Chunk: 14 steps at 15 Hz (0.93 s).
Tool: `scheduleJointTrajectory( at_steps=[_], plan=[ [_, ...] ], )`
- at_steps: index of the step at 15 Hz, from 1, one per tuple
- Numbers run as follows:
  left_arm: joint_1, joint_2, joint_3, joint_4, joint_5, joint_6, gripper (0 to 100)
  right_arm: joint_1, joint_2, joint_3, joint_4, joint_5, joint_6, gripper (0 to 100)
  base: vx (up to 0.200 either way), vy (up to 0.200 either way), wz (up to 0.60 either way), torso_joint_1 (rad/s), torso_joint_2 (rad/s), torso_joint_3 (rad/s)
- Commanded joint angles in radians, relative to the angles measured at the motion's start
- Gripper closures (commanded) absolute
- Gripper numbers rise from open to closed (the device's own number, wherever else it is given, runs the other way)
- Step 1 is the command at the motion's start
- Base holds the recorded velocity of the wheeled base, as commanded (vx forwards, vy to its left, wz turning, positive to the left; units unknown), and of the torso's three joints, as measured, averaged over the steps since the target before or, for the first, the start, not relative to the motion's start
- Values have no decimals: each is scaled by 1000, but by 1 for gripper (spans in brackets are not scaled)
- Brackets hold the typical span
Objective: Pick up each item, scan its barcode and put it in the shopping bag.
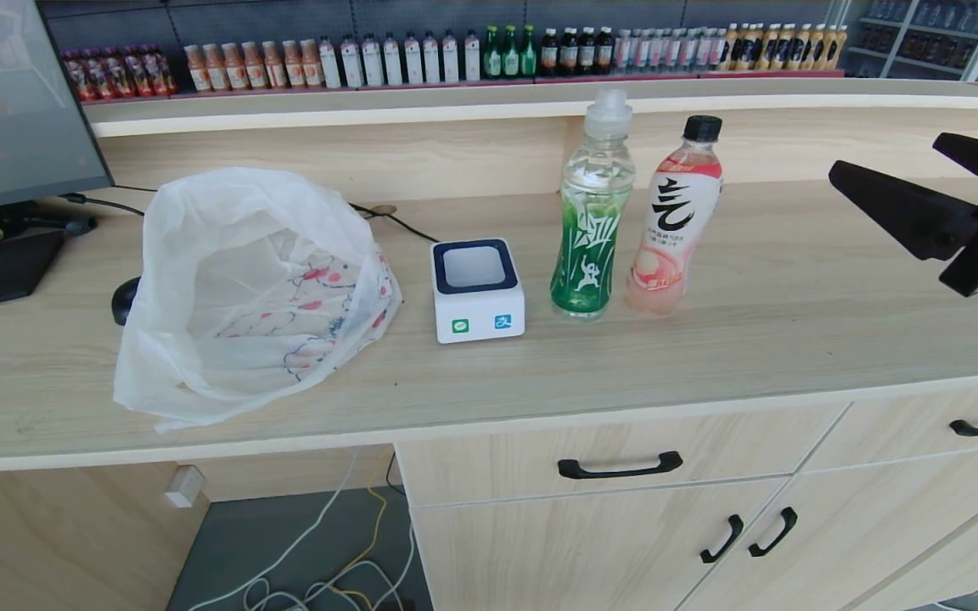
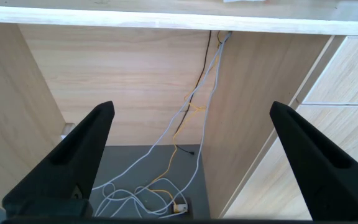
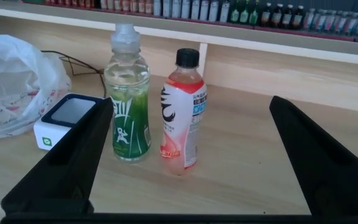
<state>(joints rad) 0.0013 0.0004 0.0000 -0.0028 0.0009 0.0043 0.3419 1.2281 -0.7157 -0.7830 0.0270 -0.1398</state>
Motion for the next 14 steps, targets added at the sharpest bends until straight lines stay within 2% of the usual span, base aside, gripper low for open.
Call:
scheduleJointTrajectory(
  at_steps=[1, 7, 11, 14],
  plan=[
    [0, 0, 0, 0, 1, 0, 0, 9, 93, -21, -13, 2, -1, 0, 0, 0, 0, 0, 0, 0],
    [0, 0, 0, 0, 1, 0, 0, 94, 202, -97, -35, -7, -4, 0, 0, 0, 0, 0, 0, 0],
    [0, 0, 0, 0, 1, 0, 0, 244, 281, -189, -30, -157, -3, 0, 0, 0, 0, 0, 0, 0],
    [0, 0, 0, 0, 1, 0, 0, 252, 334, -218, -33, -180, -3, 0, 0, 0, 0, 0, 0, 0]
  ],
)
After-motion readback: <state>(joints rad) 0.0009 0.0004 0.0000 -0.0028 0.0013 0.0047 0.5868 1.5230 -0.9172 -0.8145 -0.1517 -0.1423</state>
